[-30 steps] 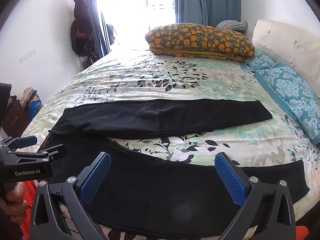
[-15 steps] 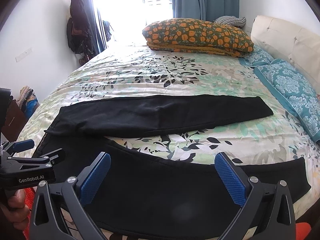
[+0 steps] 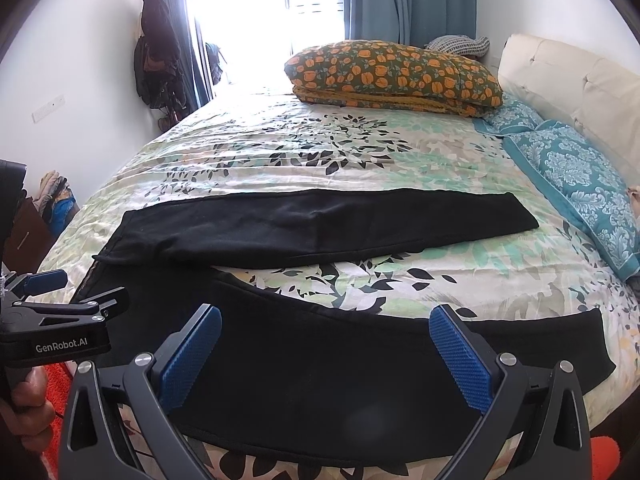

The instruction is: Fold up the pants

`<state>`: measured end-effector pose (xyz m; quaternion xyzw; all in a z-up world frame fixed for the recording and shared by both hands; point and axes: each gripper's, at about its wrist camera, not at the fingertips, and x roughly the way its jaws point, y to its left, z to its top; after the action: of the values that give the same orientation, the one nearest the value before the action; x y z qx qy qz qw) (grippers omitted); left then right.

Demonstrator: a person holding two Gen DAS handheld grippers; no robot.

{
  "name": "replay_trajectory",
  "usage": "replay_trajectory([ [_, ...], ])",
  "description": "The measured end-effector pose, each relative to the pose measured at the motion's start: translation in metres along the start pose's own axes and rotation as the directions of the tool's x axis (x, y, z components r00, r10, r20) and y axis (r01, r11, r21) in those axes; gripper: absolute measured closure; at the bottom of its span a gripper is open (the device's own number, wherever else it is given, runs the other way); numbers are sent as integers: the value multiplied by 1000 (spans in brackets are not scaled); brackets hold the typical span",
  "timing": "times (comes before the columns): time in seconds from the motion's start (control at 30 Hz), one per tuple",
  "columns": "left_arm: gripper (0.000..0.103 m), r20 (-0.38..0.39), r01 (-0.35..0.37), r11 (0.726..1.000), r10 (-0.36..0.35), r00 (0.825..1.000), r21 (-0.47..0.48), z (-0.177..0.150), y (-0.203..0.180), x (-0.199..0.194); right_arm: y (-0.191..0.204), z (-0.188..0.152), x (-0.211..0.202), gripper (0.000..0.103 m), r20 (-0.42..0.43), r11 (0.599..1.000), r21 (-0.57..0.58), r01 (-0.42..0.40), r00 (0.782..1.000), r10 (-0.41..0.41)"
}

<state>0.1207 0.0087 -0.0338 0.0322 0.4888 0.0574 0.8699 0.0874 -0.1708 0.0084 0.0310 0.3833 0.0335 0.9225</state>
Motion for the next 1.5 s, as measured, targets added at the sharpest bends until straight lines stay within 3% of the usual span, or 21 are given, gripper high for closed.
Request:
replay_trajectory([
  [0.77, 2, -48, -6, 1000, 7, 999, 11, -2, -2, 20, -2, -8, 20, 0, -51, 1000, 3, -6, 999, 6],
  [0.87, 2, -55, 19, 997, -15, 998, 70, 7, -6, 31, -3, -6, 32, 0, -77, 998, 0, -56, 995, 56],
  [0.93, 2, -32, 15, 996, -12, 999, 87, 34, 1, 42, -9, 10, 52, 0, -100, 992, -17, -124, 987, 122],
  [1.03, 2, -7, 26, 999, -26, 1000, 37, 87, 16, 77, -24, 55, 92, 0, -47, 995, -78, -59, 997, 55],
  [1.13, 2, -65, 27, 1000, -27, 998, -7, 120, 15, 136, -33, 98, 165, 0, -116, 995, -76, -70, 991, 61],
  [1.2, 2, -122, -50, 998, 55, 991, 45, 126, 4, 184, -34, 107, 221, 0, -204, 990, -46, -130, 972, 118],
  [1.3, 0, -242, -163, 975, 195, 950, 148, 118, -3, 251, -31, 96, 302, 0, -366, 989, -55, -136, 924, 107],
  [1.37, 0, -230, -142, 985, 161, 960, 99, 125, 7, 262, -39, 88, 341, 0, -424, 994, -62, -88, 904, 54],
  [1.43, 0, -222, -202, 975, 218, 950, 94, 139, 14, 267, -53, 102, 350, 0, -343, 996, -21, -87, 936, 74],
  [1.5, 0, -229, -249, 962, 268, 936, 109, 148, 17, 270, -71, 113, 365, 0, -360, 998, 44, -55, 930, 67],
])
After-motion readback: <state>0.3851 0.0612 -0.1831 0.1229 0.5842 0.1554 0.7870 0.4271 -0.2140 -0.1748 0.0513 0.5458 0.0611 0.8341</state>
